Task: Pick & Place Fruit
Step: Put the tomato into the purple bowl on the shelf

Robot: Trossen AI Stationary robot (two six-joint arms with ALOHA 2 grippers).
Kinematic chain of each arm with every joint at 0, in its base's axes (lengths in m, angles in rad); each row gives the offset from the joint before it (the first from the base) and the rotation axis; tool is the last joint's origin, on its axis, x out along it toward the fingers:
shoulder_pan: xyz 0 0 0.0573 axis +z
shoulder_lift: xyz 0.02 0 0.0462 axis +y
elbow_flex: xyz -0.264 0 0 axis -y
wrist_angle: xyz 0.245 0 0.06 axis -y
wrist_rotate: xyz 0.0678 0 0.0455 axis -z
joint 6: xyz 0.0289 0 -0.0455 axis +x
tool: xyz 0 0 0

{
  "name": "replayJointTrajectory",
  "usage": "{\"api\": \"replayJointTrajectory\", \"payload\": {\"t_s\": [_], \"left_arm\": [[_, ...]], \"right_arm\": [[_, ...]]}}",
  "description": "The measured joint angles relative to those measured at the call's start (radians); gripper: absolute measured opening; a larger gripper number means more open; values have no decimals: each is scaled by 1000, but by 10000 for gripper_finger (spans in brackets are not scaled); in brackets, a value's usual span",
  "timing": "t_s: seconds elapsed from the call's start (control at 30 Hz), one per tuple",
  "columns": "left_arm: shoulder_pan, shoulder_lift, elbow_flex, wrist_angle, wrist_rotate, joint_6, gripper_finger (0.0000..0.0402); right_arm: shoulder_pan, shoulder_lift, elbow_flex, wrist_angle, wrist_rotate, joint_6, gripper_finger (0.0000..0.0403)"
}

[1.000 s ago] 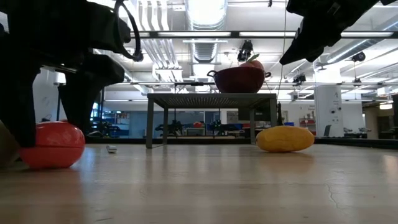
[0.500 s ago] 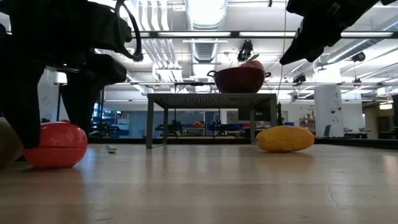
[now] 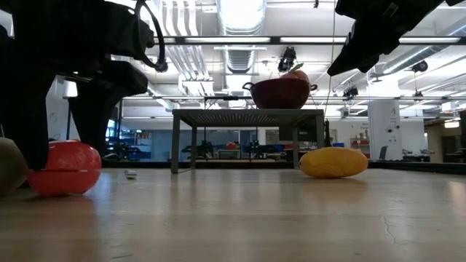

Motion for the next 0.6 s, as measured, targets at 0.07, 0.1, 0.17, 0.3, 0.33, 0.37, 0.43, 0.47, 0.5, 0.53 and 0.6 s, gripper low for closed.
{"api": "replayJointTrajectory", "payload": {"t_s": [0.07, 0.1, 0.17, 0.3, 0.33, 0.37, 0.43, 0.47, 0.5, 0.53, 0.6], "left_arm": [[0, 0, 28, -40, -2, 0, 235], [0, -1, 46, -67, -11, 0, 234], [1, -2, 82, -116, -55, 1, 234], [2, -2, 157, -186, -230, 2, 234], [2, -2, 177, -199, -290, 1, 234], [2, -2, 196, -209, -349, -2, 234], [4, -2, 233, -216, -480, -5, 234], [6, -2, 254, -218, -551, -4, 234], [8, -2, 276, -220, -621, -4, 234], [13, -2, 297, -225, -689, 2, 234], [25, -3, 341, -225, -800, 30, 234]], "right_arm": [[0, 0, 0, 0, 0, 0, 8], [0, 0, 0, 0, 0, 0, 8], [0, 0, 0, 0, 0, -7, 8], [0, 0, 0, -1, 1, -15, 8], [0, 0, 0, -1, 4, -15, 8], [0, 0, 0, -1, 8, -15, 8], [0, 0, 0, -3, 10, -16, 8], [0, 0, 0, -5, 11, -16, 8], [0, 0, 0, -7, 12, -16, 8], [0, 0, 0, -8, 12, -16, 8], [0, 0, 0, -9, 12, -19, 8]]}}
